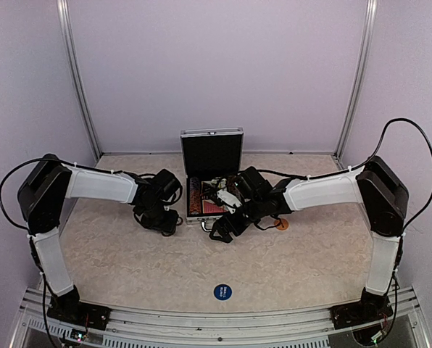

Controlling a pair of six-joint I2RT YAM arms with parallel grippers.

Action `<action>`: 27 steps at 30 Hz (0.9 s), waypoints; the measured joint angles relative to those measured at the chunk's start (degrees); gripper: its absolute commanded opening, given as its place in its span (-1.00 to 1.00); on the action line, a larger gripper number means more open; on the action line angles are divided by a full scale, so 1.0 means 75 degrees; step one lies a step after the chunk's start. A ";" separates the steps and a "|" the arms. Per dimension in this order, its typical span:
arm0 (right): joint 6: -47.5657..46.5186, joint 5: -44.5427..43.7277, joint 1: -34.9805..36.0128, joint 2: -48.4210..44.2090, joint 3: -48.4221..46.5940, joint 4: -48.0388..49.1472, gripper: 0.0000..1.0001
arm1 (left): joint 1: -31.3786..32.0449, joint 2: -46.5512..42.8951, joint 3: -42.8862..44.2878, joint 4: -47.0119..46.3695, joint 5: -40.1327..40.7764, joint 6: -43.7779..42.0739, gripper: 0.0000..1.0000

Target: Pack up texas hold em set

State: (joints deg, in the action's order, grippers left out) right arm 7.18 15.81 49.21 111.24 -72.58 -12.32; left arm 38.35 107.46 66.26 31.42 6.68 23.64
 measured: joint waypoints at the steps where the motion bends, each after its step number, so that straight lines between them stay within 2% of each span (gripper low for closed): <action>1: 0.0000 0.0000 0.0000 0.0000 0.0000 0.0000 0.94 | -0.0003 0.0003 0.0003 0.0000 0.0000 0.0003 0.03; 8: 0.0000 0.0003 0.0000 0.0000 0.0000 0.0003 0.93 | -0.0003 0.0009 0.0015 0.0009 0.0017 -0.0009 -0.11; 27: 0.0012 0.0006 0.0000 0.0055 -0.0006 -0.0009 0.94 | 0.0428 -0.0341 0.0361 0.0143 -0.0119 0.0277 -0.10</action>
State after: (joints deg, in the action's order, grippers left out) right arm 7.27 15.86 49.21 111.66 -72.62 -12.38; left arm 41.56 104.90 68.97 32.49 5.78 25.71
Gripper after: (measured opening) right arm 0.968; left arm 0.446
